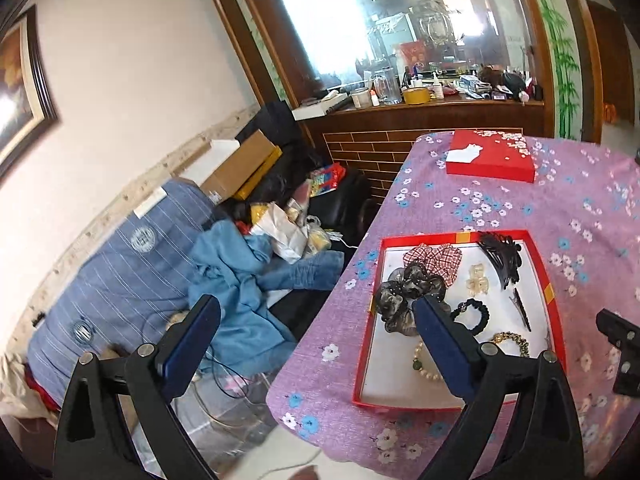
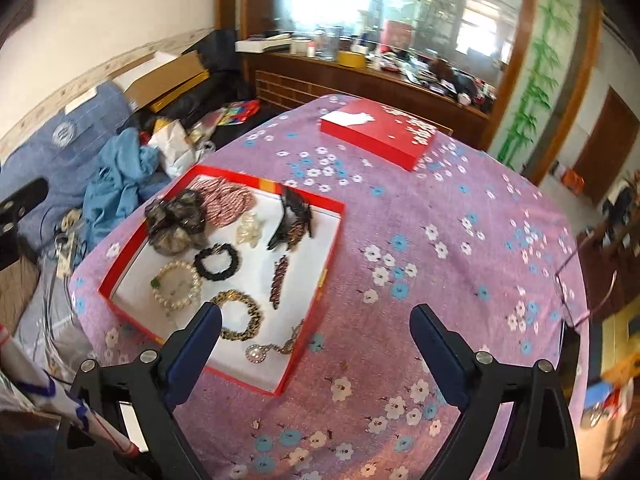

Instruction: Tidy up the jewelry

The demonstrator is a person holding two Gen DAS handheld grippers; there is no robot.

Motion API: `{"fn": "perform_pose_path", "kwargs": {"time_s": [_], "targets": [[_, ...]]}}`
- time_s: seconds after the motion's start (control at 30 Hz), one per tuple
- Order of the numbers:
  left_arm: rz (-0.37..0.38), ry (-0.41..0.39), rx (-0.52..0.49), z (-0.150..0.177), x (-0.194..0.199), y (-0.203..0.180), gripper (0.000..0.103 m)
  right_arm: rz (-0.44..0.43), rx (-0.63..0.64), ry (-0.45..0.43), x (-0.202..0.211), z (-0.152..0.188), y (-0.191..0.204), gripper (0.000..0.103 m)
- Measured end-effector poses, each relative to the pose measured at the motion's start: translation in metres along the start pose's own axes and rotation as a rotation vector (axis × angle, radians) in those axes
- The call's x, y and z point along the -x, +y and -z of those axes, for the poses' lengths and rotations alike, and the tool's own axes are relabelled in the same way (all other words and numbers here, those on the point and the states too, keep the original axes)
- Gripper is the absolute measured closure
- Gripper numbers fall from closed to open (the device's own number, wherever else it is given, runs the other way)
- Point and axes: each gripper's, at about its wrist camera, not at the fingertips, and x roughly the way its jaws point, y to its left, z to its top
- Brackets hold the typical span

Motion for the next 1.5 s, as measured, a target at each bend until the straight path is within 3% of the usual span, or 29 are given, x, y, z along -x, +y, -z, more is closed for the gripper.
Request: {"fn": "perform_pose_path", "kwargs": {"time_s": [0.17,0.43,0.83,1.5], "targets": [[0.001,0.069,-0.01,0.003,-0.015,-0.009,0.006,0.045,0.081,-0.004,0.001,0.0,0.013,0.005],[0.02,0.183,0.021,0.007,-0.042,-0.008,0.006,0.097,0.086,-0.004,0.0,-0.002,0.009,0.004],[0.071,0.178,-0.02,0.002,-0.05,-0.023,0.006,0.137,0.095,0.008,-0.001,-0.005,0.008,0.004],[0.09,0.2,-0.016,0.005,-0.059,-0.023,0.006,0.149,0.122,0.037,-0.008,-0.006,0.017,0.004]]}}
